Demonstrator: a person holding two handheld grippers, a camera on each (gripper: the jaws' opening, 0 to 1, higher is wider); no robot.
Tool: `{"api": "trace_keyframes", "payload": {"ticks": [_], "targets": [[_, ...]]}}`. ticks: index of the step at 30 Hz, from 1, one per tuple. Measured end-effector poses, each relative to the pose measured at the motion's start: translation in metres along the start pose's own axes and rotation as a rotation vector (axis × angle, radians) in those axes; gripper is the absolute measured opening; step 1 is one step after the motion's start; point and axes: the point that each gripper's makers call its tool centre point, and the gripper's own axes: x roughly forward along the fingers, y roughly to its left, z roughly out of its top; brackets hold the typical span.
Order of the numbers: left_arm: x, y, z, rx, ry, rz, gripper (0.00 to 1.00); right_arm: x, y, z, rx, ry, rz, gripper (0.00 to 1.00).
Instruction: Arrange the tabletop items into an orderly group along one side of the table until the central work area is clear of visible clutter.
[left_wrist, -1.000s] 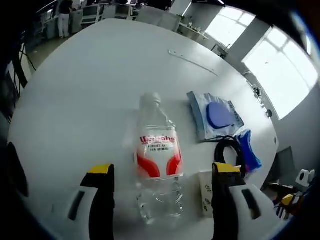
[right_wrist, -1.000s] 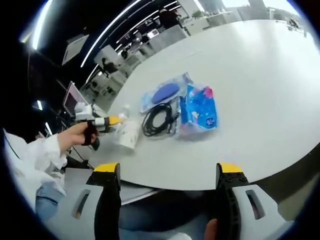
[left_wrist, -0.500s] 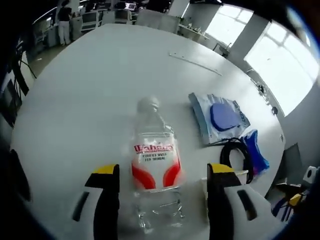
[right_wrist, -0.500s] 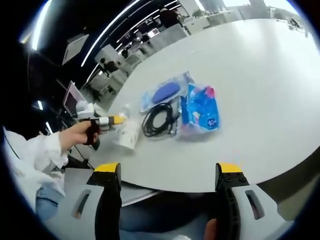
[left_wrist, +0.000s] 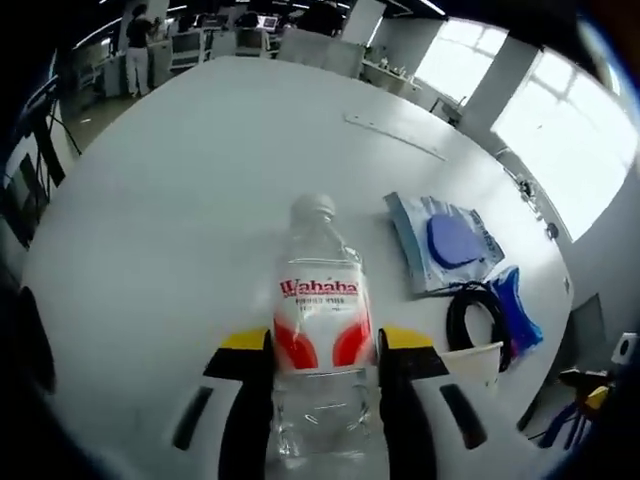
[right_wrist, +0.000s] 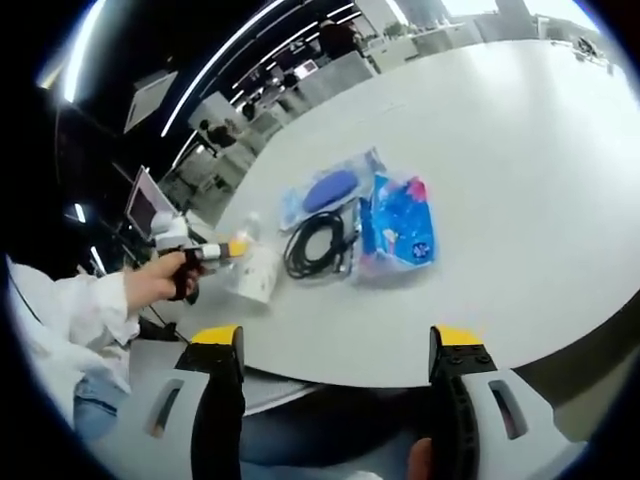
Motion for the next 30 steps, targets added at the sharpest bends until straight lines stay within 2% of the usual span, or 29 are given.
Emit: {"api": "trace_keyframes", "payload": {"ticks": [3, 12, 16, 19, 23, 26, 30], "targets": [[-0.002, -0.003, 0.000, -0.032, -0.015, -0.028, 0.37, -0.002, 0.000, 0.000, 0.001, -0.007, -0.004, 0.74], [-0.021, -0.022, 0.011, -0.014, -0.102, -0.069, 0.36, -0.001, 0.008, -0.001, 0.005, -0.016, 0.010, 0.74], [-0.030, -0.024, 0.017, -0.007, -0.145, -0.080, 0.37, 0.003, 0.017, 0.003, 0.003, -0.025, 0.030, 0.74], [-0.039, -0.031, 0.027, 0.020, -0.229, -0.133, 0.37, 0.006, 0.024, 0.003, -0.013, -0.021, 0.037, 0.74], [-0.047, -0.027, 0.023, -0.007, -0.243, -0.135, 0.37, 0.011, 0.037, 0.002, -0.034, -0.011, 0.056, 0.73], [-0.054, -0.026, 0.022, 0.003, -0.258, -0.132, 0.37, 0.015, 0.047, 0.003, -0.063, 0.001, 0.069, 0.73], [-0.066, -0.027, 0.022, 0.013, -0.291, -0.153, 0.37, 0.019, 0.063, 0.014, -0.095, -0.009, 0.092, 0.73]]}}
